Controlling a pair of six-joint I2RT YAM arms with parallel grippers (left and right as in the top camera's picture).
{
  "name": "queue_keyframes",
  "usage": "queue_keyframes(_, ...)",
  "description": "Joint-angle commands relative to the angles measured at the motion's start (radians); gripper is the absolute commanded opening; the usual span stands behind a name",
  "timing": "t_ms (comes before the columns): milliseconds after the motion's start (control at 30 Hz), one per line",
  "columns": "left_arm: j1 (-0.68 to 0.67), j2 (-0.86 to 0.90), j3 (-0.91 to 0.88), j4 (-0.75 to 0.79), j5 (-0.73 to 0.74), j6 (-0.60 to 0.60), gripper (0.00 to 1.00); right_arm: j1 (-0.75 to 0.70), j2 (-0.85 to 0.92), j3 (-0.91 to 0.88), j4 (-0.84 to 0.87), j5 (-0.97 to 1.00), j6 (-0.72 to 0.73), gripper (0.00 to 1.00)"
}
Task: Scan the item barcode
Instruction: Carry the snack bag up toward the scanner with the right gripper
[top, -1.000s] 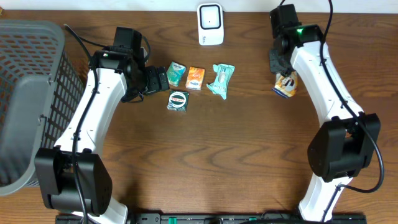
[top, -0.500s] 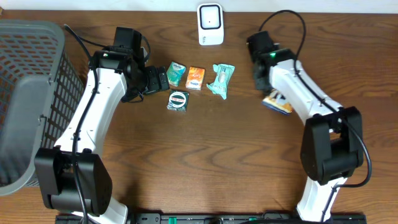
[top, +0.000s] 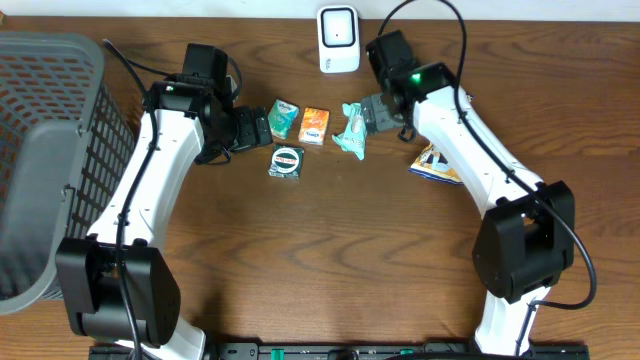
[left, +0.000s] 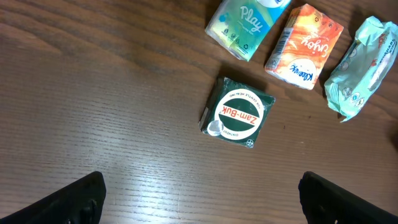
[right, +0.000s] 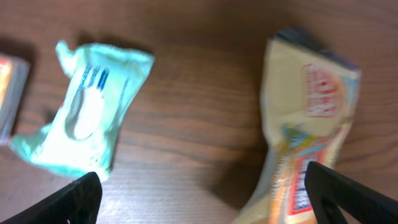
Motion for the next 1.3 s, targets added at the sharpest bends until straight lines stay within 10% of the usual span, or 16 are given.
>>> queue_keyframes(0,0.003,0.004,0.013,-0.005,-0.010,0.009,0.98,-0.031,-0.024,0.012,-0.024,0.072,0.003,0.99)
queue_keyframes(667,0.003,0.004,0.013,-0.005,-0.010,0.009,0.97,-0.136,-0.022,-0.375,0.249,0.177,0.074,0.99)
queue_keyframes(1000,0.003,0.004,0.013,-0.005,-0.010,0.009,0.98,-0.163,-0.038,-0.331,0.214,0.044,0.053,0.25)
queue_keyframes(1267,0.003,0.004,0.013,-0.005,-0.010,0.009,0.98,-0.172,-0.101,-0.184,0.130,-0.452,-0.058,0.13)
